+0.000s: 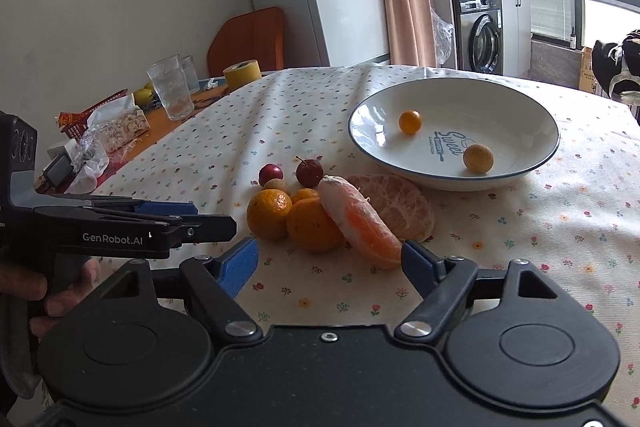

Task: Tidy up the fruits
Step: 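Grasp large orange with left gripper while right gripper grasps peeled orange piece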

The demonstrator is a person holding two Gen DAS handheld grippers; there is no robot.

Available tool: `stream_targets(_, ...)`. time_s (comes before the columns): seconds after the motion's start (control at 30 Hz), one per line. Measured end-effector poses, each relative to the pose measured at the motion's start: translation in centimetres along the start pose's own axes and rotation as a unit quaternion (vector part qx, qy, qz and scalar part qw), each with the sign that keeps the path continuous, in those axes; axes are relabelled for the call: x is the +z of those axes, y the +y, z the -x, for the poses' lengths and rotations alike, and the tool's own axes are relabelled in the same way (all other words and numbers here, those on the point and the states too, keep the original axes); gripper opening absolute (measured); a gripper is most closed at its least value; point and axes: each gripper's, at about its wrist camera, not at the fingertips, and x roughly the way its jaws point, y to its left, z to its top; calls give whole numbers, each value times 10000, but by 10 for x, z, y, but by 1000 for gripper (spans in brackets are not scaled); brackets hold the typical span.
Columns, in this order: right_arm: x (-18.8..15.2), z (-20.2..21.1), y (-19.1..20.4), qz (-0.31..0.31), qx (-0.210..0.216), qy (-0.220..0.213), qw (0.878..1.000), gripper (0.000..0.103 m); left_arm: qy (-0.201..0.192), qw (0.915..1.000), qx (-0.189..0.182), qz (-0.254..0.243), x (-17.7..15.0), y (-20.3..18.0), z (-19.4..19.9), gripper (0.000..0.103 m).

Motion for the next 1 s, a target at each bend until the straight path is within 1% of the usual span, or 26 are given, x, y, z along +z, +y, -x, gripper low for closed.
stream_targets(0.1,3,-4,-4,-26,-44,-22,10000,76,78,9999,-78,29,0,-2,-5,64)
stream_targets(0.27,8,-12,-13,14,-95,-39,9999,74,74,9998,-183,-87,2,-10,-12,64)
stream_targets(0.37,10,-19,-18,8,-115,-14,9999,69,98,9996,-218,-120,3,-14,-20,64)
stream_targets(0.43,10,-22,-21,-56,-37,20,10000,64,89,9996,-210,-171,4,-18,-23,64)
stream_targets(0.53,10,-24,-25,-110,105,-7,9999,61,100,9995,-218,-216,6,-21,-27,63)
stream_targets(0.77,9,-24,-33,-99,149,0,9998,53,61,9994,-252,-234,8,-23,-32,63)
stream_targets(0.83,9,-23,-34,-102,155,4,9998,51,48,9993,-250,-282,8,-25,-32,56)
stream_targets(0.87,10,-24,-35,-86,151,8,9998,50,53,9992,-265,-280,8,-25,-32,54)
stream_targets(0.93,11,-24,-34,-37,135,4,9999,48,69,9991,-323,-260,9,-26,-32,47)
stream_targets(0.97,12,-25,-33,-8,133,3,9999,47,70,9990,-351,-264,10,-26,-32,45)
stream_targets(1.0,13,-25,-33,11,131,-4,9999,46,68,9989,-371,-275,10,-27,-32,40)
